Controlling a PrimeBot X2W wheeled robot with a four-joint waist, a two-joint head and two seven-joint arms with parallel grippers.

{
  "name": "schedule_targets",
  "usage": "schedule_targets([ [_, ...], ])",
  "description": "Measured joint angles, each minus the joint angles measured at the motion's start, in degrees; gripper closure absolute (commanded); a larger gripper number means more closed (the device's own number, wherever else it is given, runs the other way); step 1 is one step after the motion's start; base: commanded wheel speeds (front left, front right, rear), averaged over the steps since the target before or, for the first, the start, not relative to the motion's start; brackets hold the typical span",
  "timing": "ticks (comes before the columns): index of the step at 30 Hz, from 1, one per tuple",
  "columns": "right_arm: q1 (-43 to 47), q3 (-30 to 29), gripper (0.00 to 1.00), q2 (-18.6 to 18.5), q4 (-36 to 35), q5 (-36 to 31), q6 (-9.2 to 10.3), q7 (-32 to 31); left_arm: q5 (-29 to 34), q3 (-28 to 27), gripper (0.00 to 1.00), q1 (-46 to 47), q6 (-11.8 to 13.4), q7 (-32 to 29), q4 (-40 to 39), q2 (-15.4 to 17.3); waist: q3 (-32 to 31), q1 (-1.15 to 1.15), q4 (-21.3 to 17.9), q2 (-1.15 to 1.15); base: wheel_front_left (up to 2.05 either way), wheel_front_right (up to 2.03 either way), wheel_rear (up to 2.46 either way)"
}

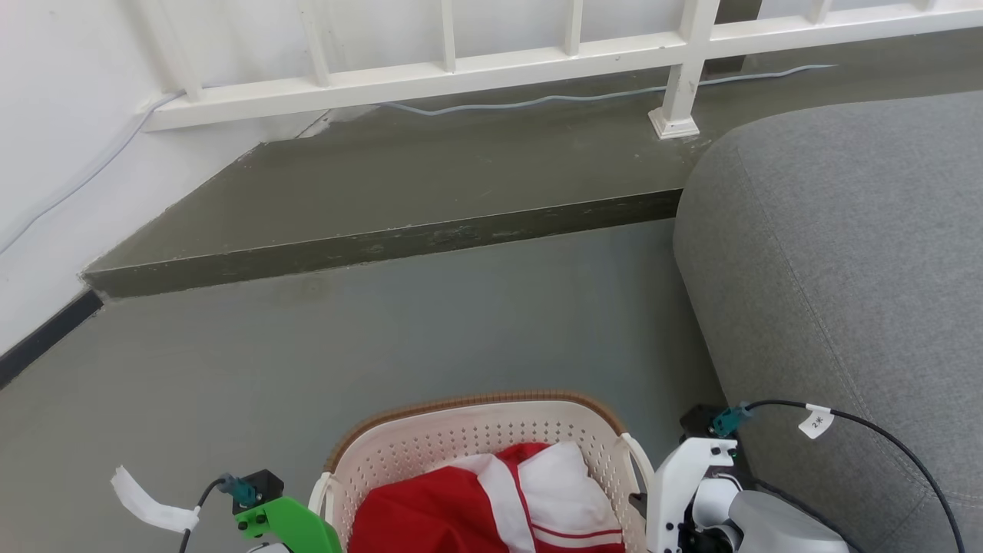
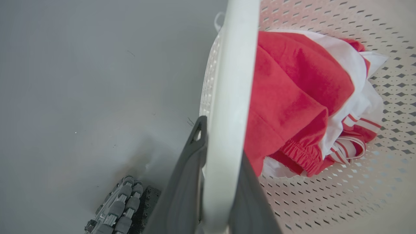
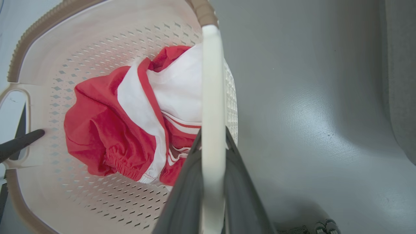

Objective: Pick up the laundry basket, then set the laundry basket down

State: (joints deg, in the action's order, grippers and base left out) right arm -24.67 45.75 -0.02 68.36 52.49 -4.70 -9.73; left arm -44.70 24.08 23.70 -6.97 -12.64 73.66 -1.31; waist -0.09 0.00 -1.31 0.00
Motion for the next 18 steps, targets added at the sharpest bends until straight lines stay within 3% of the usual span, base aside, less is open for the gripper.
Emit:
schedule_targets([
  [18,-0.01,0.83,1.00,-0.08,-0.29,0.52,0.38,-0.41,-0.67,0.38,1.00,-0.25,0.02,0.02,-0.12,0.04,0.44,0.00,0.15,0.00,0.00,0.00,0.00],
])
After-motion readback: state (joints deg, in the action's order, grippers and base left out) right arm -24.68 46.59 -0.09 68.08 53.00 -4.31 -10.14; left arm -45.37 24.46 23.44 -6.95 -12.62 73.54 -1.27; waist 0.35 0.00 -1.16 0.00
